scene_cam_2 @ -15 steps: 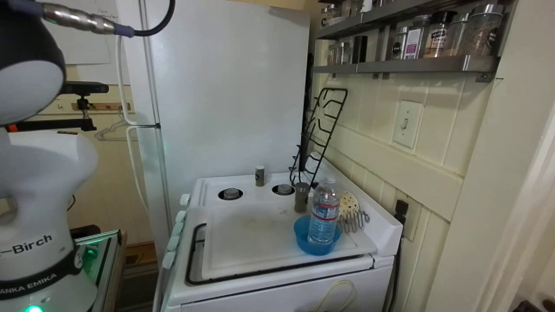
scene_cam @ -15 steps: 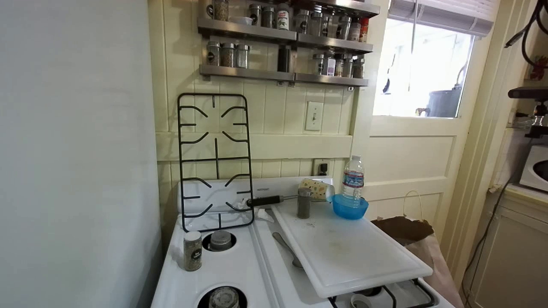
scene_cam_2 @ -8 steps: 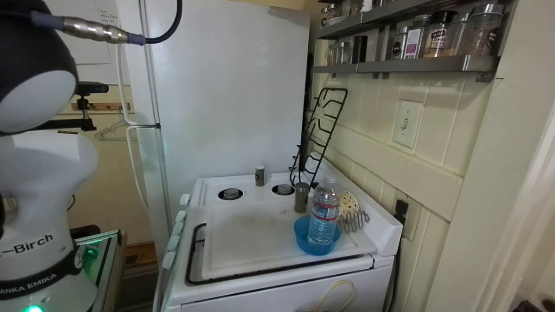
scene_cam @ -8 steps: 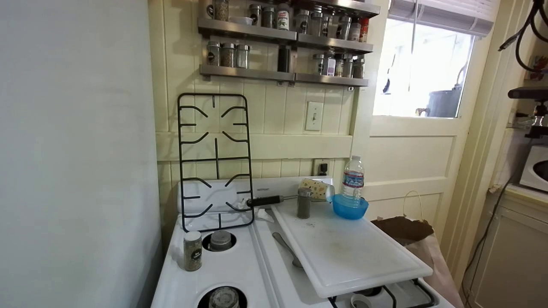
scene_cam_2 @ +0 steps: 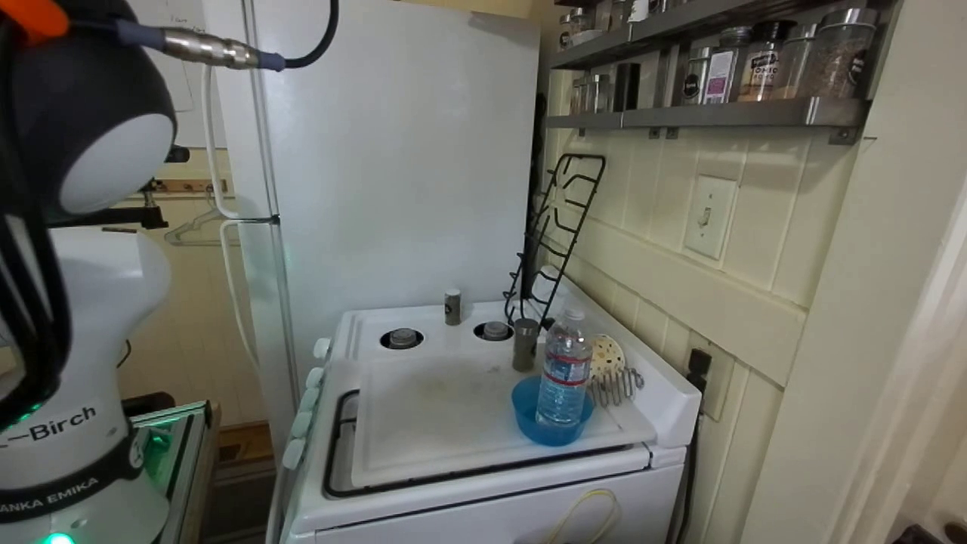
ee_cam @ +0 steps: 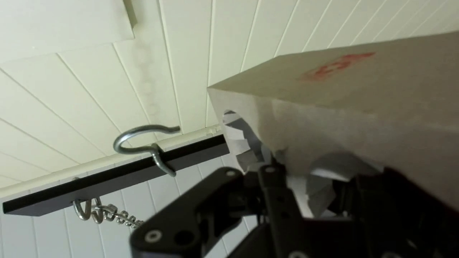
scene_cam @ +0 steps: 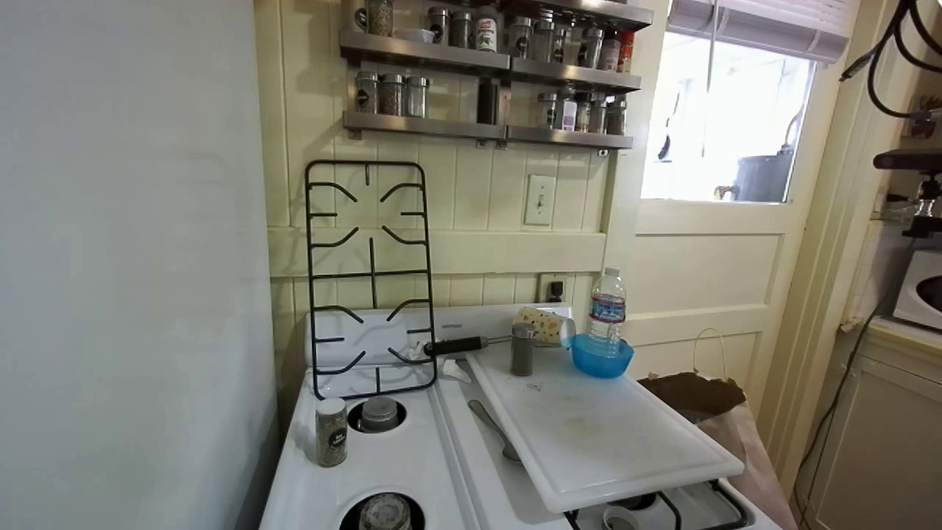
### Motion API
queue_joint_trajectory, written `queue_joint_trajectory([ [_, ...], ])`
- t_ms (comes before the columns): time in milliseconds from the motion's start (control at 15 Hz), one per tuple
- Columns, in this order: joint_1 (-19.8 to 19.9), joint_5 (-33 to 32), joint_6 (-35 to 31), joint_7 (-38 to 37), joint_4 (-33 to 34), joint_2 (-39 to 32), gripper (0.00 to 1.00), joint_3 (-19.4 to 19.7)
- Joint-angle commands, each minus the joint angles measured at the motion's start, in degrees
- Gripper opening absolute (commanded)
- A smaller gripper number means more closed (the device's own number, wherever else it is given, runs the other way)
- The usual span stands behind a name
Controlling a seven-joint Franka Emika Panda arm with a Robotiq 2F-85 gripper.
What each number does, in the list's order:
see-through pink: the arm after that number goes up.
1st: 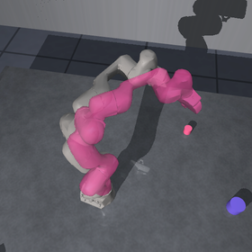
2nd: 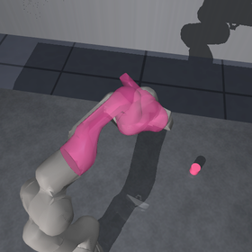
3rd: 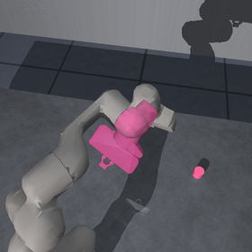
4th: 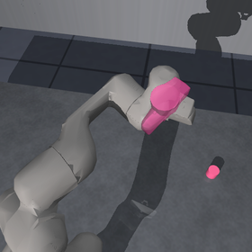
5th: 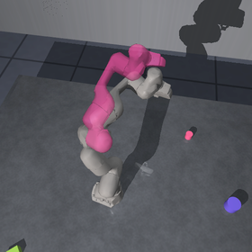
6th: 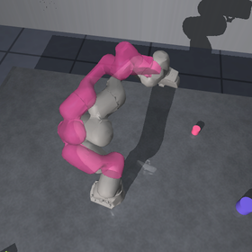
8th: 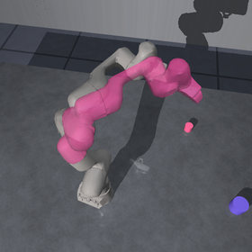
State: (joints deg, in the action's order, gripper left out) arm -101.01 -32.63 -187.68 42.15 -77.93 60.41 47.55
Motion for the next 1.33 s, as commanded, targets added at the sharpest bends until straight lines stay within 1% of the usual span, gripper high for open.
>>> queue_joint_trajectory([
  [0,-5.1,1.6,-2.2,1.0,7.1,-3.1,0.01,1.7],
  [200,-7.9,1.9,-4.6,0.4,11.2,-4.8,0.01,3.6],
  [467,-10.3,0.9,-7.5,-0.4,13.9,-5.0,0.01,3.9],
  [800,-9.1,1.1,-7.7,-2.5,12.9,-3.8,0.01,4.6],
  [1000,-8.1,1.6,-7.4,-3.8,12.8,-3.9,0.01,6.1],
  [1267,-8.2,1.7,-8.1,-5.5,13.8,-4.2,0.01,6.9],
])
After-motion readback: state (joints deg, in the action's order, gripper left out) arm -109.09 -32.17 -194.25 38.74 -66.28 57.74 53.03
